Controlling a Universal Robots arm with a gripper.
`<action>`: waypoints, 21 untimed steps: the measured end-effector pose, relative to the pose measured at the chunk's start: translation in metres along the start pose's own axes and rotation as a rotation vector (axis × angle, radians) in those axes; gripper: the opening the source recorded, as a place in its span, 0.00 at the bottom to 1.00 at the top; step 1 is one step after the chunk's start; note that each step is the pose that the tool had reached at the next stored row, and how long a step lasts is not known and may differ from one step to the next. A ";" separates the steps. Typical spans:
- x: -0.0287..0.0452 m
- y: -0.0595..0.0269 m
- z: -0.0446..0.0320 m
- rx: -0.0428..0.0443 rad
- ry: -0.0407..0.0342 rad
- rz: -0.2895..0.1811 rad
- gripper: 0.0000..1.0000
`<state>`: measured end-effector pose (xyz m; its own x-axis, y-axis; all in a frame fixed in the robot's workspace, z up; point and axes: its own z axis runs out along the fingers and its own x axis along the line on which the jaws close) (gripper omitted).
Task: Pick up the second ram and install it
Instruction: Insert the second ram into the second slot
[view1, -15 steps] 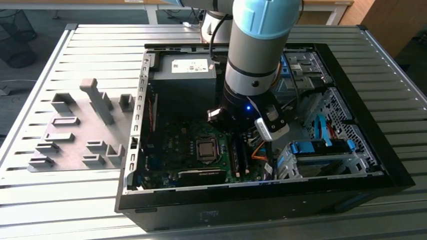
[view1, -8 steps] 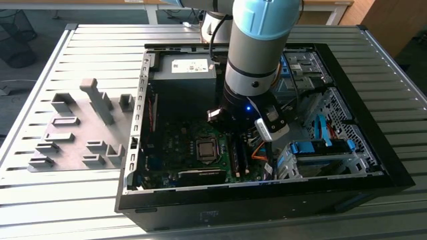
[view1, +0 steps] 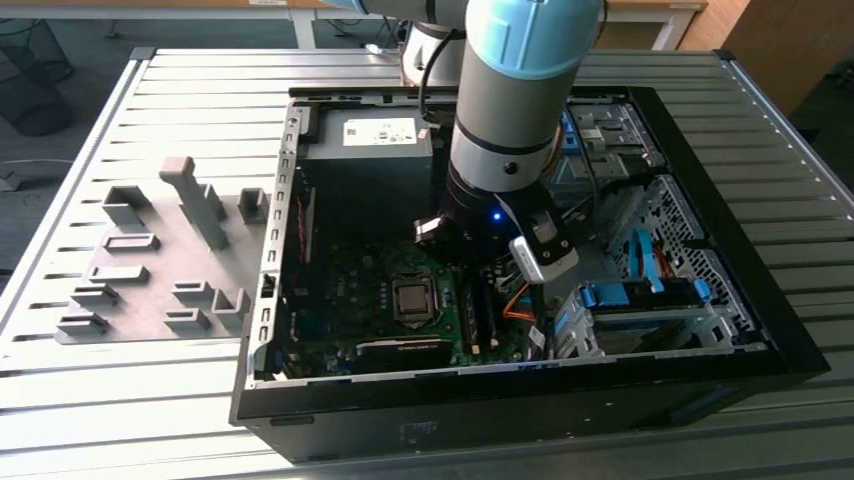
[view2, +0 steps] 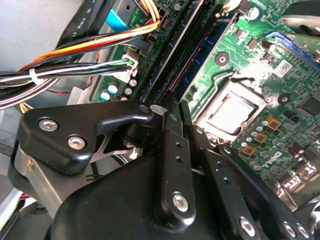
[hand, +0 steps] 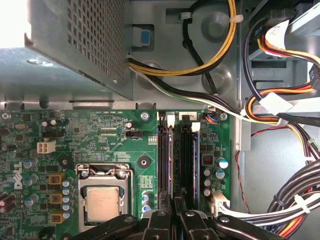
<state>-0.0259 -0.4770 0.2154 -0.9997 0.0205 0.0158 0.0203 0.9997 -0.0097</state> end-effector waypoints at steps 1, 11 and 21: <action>0.0000 0.0000 -0.0009 -0.0001 0.0000 0.000 0.14; 0.0000 0.0000 -0.0033 -0.0016 0.0000 0.002 0.14; 0.0000 -0.0004 -0.0026 -0.0017 0.0001 0.010 0.14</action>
<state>-0.0259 -0.4774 0.2181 -0.9994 0.0304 0.0159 0.0303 0.9995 -0.0082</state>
